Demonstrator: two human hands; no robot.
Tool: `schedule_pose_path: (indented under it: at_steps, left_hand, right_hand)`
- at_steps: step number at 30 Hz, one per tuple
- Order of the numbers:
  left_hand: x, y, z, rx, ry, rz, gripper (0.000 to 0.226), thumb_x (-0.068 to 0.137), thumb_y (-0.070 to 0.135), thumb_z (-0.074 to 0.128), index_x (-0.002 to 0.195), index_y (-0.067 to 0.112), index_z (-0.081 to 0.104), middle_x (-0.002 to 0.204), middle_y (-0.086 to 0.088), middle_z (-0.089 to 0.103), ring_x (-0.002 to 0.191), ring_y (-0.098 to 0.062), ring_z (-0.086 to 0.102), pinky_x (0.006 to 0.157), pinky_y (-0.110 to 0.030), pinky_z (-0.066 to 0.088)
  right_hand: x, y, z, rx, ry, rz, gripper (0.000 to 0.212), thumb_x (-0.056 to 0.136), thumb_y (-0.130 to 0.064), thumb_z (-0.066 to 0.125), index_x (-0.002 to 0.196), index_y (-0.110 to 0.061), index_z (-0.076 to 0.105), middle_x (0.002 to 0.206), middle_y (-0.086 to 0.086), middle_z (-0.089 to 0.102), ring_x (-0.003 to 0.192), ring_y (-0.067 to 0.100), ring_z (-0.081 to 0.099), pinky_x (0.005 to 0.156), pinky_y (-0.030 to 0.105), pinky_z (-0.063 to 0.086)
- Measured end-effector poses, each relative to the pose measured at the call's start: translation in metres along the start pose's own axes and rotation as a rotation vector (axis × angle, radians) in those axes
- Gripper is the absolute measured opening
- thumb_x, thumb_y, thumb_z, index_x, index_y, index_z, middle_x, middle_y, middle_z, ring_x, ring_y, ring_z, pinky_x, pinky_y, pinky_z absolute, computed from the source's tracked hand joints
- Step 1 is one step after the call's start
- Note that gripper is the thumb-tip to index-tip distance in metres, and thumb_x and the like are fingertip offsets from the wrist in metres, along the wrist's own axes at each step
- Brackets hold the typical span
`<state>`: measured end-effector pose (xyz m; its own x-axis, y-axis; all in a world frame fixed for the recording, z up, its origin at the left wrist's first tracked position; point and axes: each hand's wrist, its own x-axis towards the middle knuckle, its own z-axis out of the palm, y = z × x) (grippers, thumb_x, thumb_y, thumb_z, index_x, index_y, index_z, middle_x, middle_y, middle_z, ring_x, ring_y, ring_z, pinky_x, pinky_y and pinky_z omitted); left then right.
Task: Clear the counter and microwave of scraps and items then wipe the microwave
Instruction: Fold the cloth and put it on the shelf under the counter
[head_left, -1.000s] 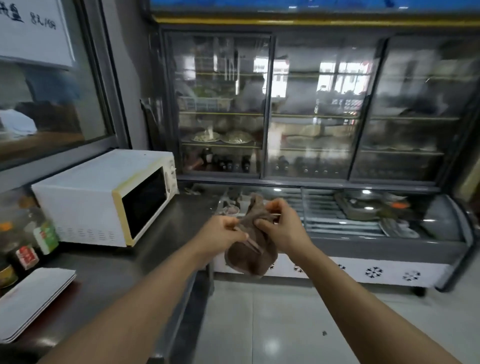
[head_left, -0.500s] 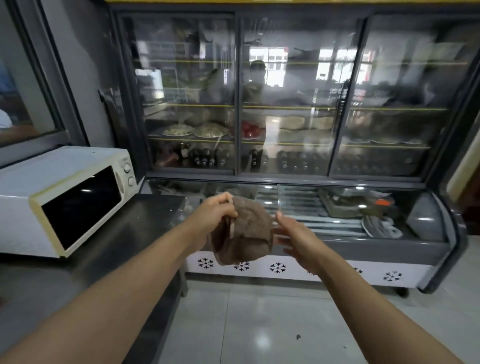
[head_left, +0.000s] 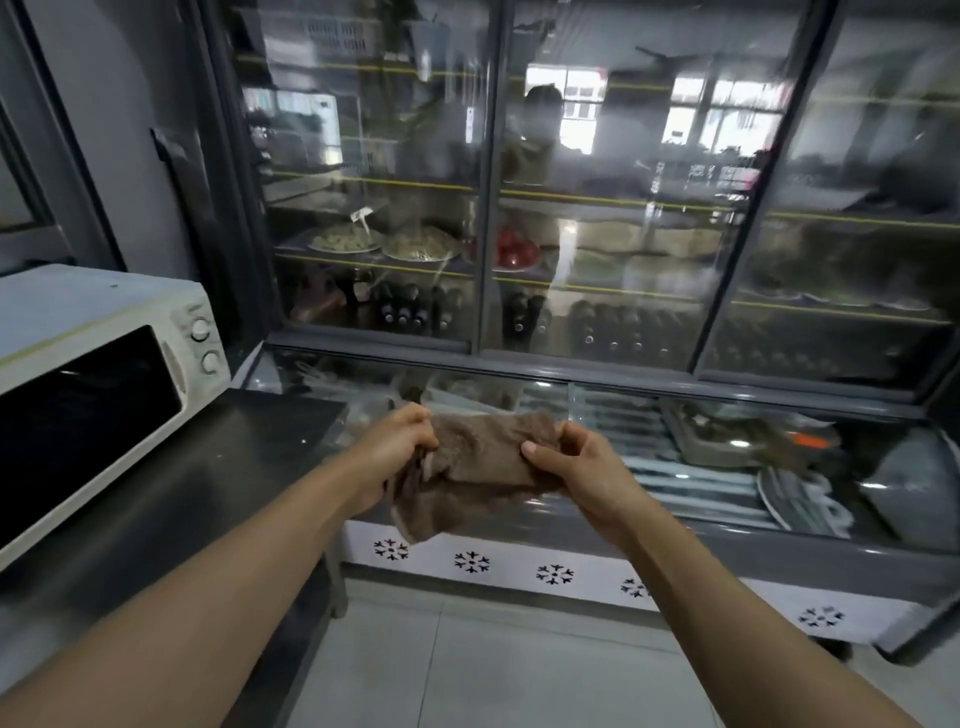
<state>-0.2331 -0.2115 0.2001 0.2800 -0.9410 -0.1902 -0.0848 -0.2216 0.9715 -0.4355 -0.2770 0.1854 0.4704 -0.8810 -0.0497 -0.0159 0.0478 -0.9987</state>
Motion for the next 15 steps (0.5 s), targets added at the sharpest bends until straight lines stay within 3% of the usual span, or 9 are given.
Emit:
schedule_pose_path:
  at_steps: [3, 6, 8, 11, 15]
  left_hand:
    - [0.049, 0.003, -0.006, 0.067, 0.013, 0.011, 0.030, 0.087, -0.001, 0.047, 0.105, 0.020, 0.057, 0.113, -0.021, 0.057, 0.106, -0.035, 0.055, 0.088, -0.043, 0.045]
    - [0.086, 0.013, -0.013, 0.173, -0.003, 0.057, 0.031, 0.087, -0.004, 0.047, 0.105, 0.020, 0.053, 0.090, -0.018, 0.056, 0.086, -0.030, 0.054, 0.077, -0.038, 0.043]
    - [0.105, 0.018, -0.016, 0.217, 0.023, 0.100, 0.023, 0.088, -0.004, 0.049, 0.095, 0.018, 0.050, 0.084, -0.011, 0.055, 0.081, -0.022, 0.052, 0.073, -0.033, 0.040]
    - [0.129, 0.022, -0.020, 0.256, 0.088, 0.140, 0.025, 0.086, -0.004, 0.053, 0.085, 0.021, 0.049, 0.088, -0.006, 0.057, 0.081, -0.018, 0.052, 0.071, -0.031, 0.041]
    - [0.152, 0.032, -0.022, 0.248, 0.115, 0.163, 0.023, 0.083, 0.000, 0.058, 0.086, 0.023, 0.058, 0.095, -0.005, 0.061, 0.087, -0.013, 0.057, 0.077, -0.029, 0.047]
  right_hand:
    - [0.053, -0.008, -0.006, -0.051, 0.014, -0.008, 0.016, 0.086, -0.003, 0.063, 0.076, -0.013, 0.056, 0.076, 0.002, 0.064, 0.064, 0.011, 0.062, 0.055, 0.021, 0.050]
    - [0.100, -0.017, -0.010, -0.091, 0.040, -0.020, 0.019, 0.086, -0.009, 0.065, 0.073, -0.011, 0.052, 0.071, 0.005, 0.059, 0.061, 0.013, 0.057, 0.052, 0.022, 0.048]
    - [0.127, -0.023, -0.009, -0.081, 0.008, -0.009, 0.014, 0.087, -0.014, 0.065, 0.081, -0.006, 0.055, 0.075, 0.008, 0.058, 0.064, 0.016, 0.056, 0.056, 0.024, 0.047]
    - [0.165, -0.032, 0.001, 0.016, -0.081, 0.029, 0.026, 0.090, -0.017, 0.060, 0.106, 0.004, 0.054, 0.085, 0.014, 0.059, 0.074, 0.024, 0.057, 0.068, 0.034, 0.049]
    - [0.211, -0.037, 0.019, 0.033, -0.194, 0.043, 0.011, 0.092, -0.014, 0.057, 0.096, -0.007, 0.049, 0.077, 0.010, 0.059, 0.066, 0.019, 0.060, 0.061, 0.030, 0.050]
